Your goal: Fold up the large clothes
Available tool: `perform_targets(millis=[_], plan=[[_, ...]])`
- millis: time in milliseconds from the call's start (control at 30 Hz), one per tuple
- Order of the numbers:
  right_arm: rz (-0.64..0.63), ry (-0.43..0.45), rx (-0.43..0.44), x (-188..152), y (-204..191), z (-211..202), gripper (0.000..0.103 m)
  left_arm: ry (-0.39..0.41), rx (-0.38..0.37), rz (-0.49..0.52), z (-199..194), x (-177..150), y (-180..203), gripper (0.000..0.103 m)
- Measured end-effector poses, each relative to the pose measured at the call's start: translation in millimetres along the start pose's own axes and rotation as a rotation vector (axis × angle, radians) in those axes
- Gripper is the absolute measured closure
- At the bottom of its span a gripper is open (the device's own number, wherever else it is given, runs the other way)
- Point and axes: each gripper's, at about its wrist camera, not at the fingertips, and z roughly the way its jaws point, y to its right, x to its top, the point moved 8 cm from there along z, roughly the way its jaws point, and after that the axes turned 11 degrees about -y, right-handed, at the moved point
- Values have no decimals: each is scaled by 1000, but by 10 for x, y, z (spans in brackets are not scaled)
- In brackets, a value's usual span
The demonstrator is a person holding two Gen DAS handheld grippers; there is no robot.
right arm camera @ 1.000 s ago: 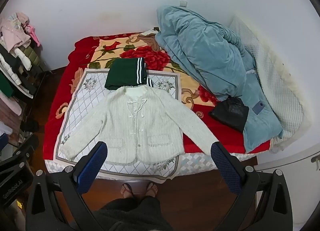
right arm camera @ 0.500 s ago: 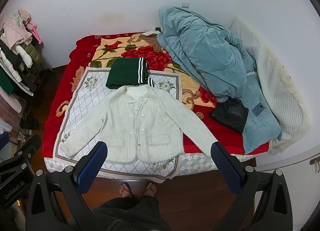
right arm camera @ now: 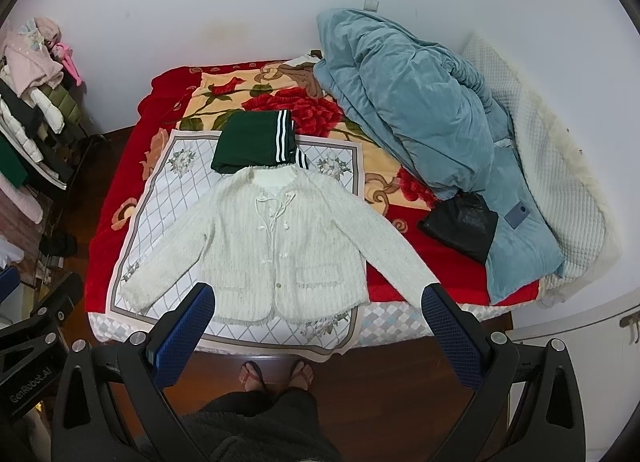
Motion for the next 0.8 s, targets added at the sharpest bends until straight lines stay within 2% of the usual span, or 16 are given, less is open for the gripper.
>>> perform_targets(millis=[333,800], plan=[[-10,-10,-2,-187,-64,153,0,1,0,0,28,-29,-31,0],[-10,-10,-4,-173,-74,177,0,2,0,-1,63,-46,-62,0]])
